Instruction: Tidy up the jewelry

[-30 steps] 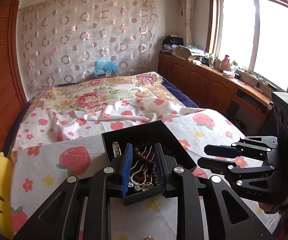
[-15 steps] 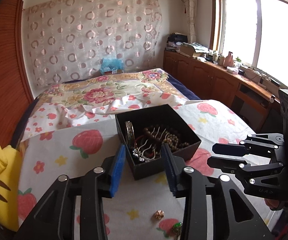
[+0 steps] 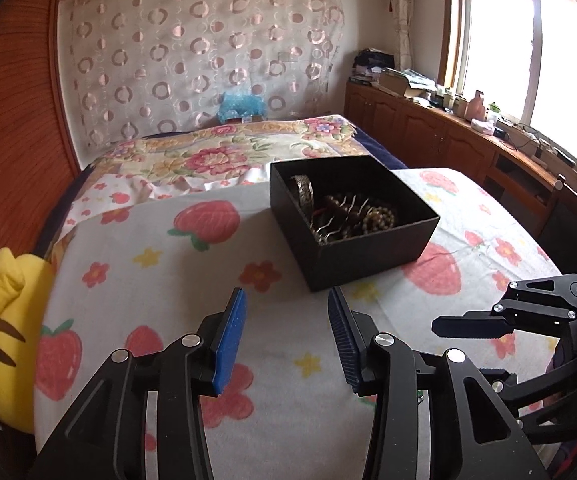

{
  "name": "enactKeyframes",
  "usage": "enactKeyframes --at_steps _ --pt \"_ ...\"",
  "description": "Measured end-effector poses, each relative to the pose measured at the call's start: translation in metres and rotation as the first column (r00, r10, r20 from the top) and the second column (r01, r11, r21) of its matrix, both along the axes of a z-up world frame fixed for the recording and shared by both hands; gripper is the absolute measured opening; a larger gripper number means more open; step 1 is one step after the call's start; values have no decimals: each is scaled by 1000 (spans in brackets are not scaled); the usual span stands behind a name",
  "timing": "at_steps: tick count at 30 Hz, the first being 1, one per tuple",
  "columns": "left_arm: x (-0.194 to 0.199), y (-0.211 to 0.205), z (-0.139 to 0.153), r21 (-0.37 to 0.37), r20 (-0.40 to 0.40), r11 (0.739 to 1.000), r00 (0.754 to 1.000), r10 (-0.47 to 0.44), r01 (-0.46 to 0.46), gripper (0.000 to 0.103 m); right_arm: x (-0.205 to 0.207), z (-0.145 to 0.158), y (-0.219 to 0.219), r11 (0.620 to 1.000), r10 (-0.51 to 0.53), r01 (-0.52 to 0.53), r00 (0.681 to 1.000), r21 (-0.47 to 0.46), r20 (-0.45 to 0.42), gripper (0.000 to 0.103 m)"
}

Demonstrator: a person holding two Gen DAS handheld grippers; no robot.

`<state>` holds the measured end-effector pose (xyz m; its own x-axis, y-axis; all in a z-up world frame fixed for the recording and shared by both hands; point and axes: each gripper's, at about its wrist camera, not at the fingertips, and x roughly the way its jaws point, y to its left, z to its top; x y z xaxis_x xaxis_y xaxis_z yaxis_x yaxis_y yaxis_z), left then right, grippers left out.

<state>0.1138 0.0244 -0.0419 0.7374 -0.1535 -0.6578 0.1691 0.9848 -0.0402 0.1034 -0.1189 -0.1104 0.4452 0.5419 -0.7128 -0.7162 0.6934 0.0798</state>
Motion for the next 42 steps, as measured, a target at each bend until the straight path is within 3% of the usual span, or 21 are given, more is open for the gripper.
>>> enactKeyframes --at_steps 8,13,14,15,20,40,42 --pt "-11 9 -12 -13 -28 1000 1000 9 -9 40 -6 -17 19 993 52 -56 998 -100 -44 38" --pt "-11 7 -21 -15 -46 1000 999 7 -8 40 -9 -18 28 987 63 -63 998 -149 0 37" --pt "-11 7 -21 -14 -49 1000 999 6 -7 40 -10 -18 29 986 65 -64 998 -152 3 29" --pt "-11 6 -22 -14 -49 1000 999 4 -5 40 -11 -18 29 986 73 -72 997 -148 1 20" --pt "-11 -1 -22 -10 -55 1000 998 -17 16 40 -9 -18 21 988 56 -53 998 -145 12 17" --pt "-9 -46 -36 10 -116 991 984 -134 136 40 14 6 -40 994 -85 89 995 -68 52 17" --pt "-8 -49 -39 19 -123 990 982 -140 143 34 15 7 -43 994 -91 94 994 -62 52 17"
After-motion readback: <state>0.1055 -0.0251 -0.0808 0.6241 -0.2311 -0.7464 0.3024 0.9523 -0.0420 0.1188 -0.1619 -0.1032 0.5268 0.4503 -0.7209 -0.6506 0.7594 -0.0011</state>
